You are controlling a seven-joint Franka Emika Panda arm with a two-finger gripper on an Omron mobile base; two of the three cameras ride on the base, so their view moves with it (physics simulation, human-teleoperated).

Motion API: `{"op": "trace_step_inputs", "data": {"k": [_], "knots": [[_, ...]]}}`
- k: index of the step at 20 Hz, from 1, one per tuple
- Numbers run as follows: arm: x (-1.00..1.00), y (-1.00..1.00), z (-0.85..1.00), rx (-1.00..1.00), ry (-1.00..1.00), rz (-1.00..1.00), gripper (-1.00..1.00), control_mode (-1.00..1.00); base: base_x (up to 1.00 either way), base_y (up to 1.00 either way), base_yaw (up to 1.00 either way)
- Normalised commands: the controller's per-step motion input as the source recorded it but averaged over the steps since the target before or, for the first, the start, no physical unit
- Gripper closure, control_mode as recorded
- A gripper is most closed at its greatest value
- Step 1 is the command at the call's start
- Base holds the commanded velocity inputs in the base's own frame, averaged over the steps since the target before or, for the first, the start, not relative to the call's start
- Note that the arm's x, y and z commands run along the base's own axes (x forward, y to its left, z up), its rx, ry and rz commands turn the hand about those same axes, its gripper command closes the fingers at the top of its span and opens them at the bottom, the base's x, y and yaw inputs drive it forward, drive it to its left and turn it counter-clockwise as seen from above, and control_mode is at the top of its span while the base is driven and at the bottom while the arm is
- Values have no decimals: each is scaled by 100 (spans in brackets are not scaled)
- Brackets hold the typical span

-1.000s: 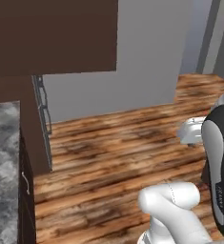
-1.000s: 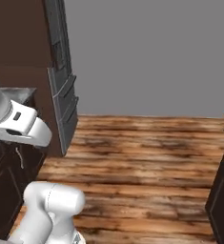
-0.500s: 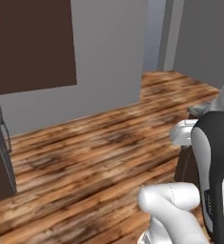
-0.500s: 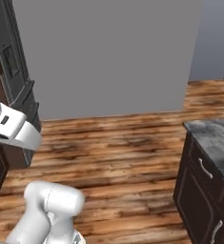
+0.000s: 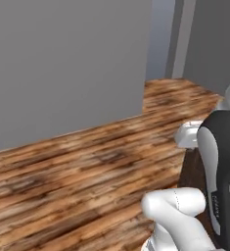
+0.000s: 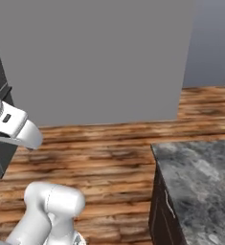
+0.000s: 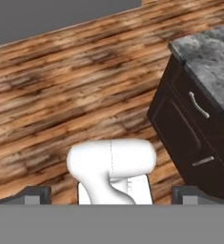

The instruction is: Pick the water bottle, boxed drink, can from the counter and place them in the open cabinet.

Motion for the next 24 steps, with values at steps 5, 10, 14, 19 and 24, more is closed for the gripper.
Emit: {"op": "trace_step_inputs", "data": {"k": [5,10,14,19,24], "knots": [[0,0,0,0,0,0,-100,100,100,-51,25],[0,0,0,0,0,0,-100,100,100,-44,4],[0,0,0,0,0,0,-100,100,100,-36,-4],[0,0,0,0,0,0,-100,100,100,-20,-16],[0,0,0,0,0,0,-100,100,79,-35,-42]]}}
